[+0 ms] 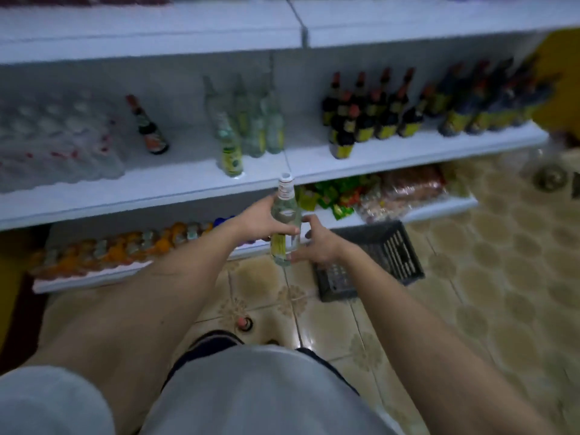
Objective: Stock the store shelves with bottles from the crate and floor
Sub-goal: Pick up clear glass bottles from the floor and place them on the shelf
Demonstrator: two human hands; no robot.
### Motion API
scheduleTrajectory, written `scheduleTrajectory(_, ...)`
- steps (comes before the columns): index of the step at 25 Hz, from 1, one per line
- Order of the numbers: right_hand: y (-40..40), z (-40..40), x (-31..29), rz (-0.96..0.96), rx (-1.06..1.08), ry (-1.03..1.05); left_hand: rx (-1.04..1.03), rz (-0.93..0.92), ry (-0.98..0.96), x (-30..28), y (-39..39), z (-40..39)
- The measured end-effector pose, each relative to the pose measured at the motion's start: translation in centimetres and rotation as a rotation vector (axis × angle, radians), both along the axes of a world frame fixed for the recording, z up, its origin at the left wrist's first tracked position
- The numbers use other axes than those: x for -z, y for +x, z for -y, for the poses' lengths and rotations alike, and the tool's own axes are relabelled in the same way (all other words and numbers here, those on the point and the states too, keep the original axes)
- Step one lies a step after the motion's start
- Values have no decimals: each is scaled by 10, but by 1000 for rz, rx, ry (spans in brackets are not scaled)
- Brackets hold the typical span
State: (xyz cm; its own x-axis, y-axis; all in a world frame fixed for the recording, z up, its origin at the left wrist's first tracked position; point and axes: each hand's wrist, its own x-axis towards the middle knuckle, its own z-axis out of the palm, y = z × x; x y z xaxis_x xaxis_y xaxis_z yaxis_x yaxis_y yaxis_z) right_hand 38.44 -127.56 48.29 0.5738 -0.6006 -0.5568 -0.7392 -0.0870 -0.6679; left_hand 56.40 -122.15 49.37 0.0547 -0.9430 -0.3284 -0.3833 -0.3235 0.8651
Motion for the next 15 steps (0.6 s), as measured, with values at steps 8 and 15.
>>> scheduleTrajectory(8, 96, -44, 21, 247, 122, -104, -239, -33, -32, -15, 95, -38)
scheduleTrajectory(15, 151, -18, -1, 359, 262, -151, -210, 25, -118, -28, 126, -4)
